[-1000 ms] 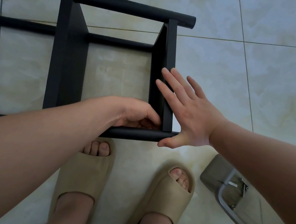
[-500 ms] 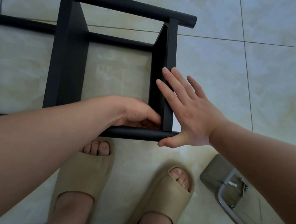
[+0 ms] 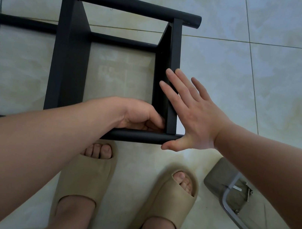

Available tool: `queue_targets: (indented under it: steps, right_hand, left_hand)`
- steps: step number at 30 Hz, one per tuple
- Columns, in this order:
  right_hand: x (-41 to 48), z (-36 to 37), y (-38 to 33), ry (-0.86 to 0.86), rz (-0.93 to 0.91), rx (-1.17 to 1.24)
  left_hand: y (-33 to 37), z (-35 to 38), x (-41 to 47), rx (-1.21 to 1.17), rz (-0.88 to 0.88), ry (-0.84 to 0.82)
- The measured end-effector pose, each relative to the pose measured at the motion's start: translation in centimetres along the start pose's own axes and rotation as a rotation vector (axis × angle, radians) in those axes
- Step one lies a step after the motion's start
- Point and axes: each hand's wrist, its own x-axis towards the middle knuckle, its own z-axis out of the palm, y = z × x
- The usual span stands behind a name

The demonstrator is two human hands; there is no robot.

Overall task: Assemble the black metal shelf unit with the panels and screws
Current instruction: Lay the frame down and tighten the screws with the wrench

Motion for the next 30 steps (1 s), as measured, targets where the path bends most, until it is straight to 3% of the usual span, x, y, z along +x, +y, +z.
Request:
queue_targets:
  steps: [8,14,21,30]
  right_hand:
    - [-0.01,-0.05,-0.02,0.003,-0.002,0.005]
    - [0.00,-0.06,-0.03,0.002,-0.001,0.002]
    - [0.01,0.05,-0.02,0.009,-0.004,0.004]
    - [-0.01,0.11,0.06,0.011,-0.001,0.003]
  left_hand:
    - [-0.10,0.02,0.07,0.008,0.041,0.103]
    - [0.11,-0.02,-0.08,0.022,-0.062,0.035]
    - [-0.24,0.02,0.24,0.077,0.010,0.080]
    - [-0.15,-0.12,0.06,0.015,-0.046,0.020]
